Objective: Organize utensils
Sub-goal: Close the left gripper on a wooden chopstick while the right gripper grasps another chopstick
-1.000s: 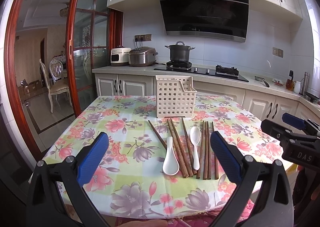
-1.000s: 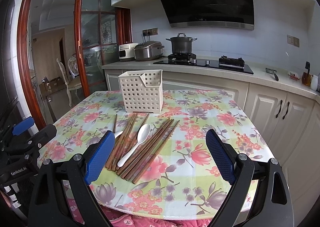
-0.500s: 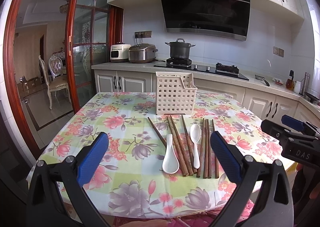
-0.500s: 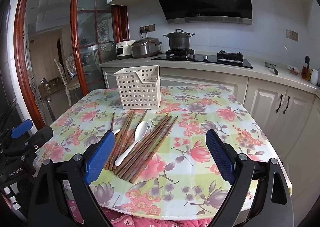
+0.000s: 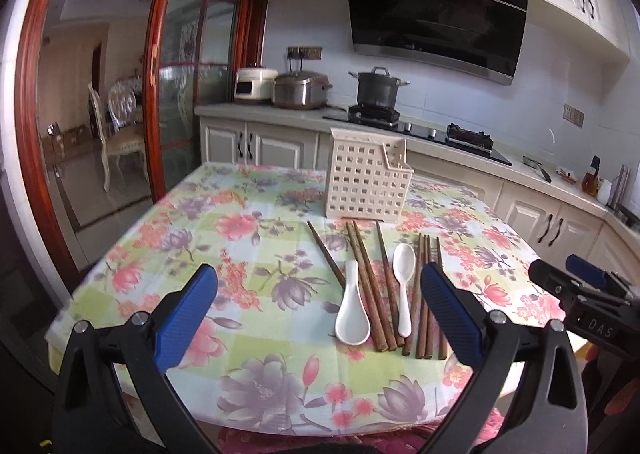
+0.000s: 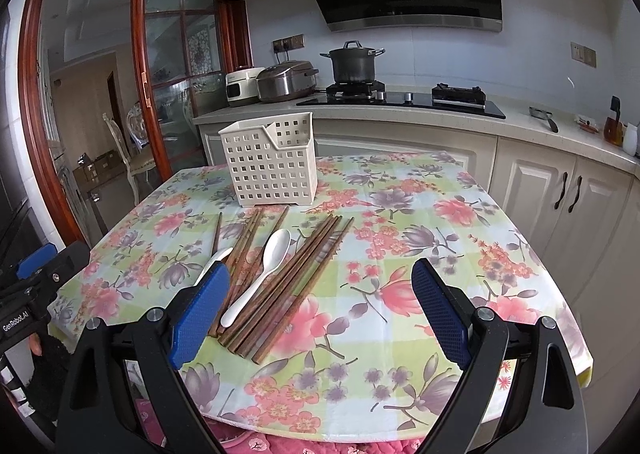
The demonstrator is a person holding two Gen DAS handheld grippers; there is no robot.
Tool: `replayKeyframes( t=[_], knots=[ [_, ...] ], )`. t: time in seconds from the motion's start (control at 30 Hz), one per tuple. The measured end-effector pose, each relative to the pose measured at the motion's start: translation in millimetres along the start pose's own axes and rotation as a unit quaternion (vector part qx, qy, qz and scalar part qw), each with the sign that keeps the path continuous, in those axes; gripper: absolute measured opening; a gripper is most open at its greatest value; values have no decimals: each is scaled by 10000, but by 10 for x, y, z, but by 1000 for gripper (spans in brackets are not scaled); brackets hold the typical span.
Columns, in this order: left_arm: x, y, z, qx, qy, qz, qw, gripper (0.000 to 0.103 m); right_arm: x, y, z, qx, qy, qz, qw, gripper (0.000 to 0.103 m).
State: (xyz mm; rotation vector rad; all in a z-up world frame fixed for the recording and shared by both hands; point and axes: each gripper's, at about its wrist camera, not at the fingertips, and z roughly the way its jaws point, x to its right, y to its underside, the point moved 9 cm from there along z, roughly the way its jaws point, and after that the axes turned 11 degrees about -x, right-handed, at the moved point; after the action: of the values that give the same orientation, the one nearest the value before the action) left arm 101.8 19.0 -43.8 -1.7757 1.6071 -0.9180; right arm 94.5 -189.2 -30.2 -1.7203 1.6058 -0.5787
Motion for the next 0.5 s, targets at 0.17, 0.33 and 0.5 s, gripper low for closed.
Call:
replayKeyframes(
  t=[0.17,0.33,0.5],
  knots=[
    [2,-12,162,-211,85,23,9997,98,45,-13,142,-82,62,50,9999,86],
    [35,-46,409,-423,122,48,9990,98,90,-17,353,-242,97,116,9996,86],
    [-114,-150,783,-805,54,-303,9963,98,179,-7,663,-586,124,306,9977,86]
  ],
)
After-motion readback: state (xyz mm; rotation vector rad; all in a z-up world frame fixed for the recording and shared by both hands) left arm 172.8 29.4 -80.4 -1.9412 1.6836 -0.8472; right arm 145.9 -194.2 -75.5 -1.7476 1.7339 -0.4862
